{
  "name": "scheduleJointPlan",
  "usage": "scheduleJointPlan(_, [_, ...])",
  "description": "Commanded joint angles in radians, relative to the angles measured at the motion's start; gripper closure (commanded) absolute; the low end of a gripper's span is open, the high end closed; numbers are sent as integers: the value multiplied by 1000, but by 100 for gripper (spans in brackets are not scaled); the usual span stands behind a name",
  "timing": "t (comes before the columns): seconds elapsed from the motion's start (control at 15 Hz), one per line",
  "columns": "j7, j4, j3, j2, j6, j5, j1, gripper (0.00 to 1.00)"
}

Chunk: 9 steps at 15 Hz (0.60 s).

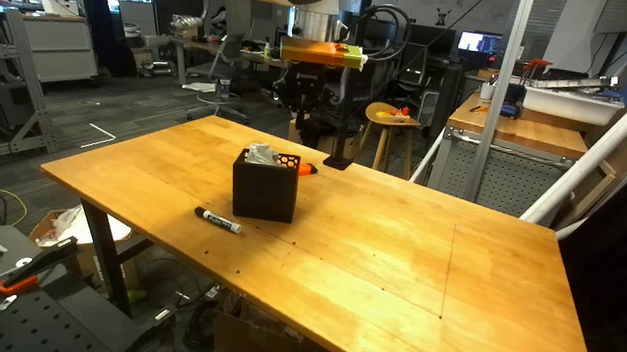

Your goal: Put the white towel inside the black holder

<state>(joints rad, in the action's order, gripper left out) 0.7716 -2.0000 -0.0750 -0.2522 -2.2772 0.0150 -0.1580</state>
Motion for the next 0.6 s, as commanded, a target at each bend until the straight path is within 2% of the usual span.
scheduleJointPlan(0.0, [-3,-73,10,89,24,-4,40,100])
scheduleJointPlan(0.53, [-42,-177,-9,147,21,0,130,100])
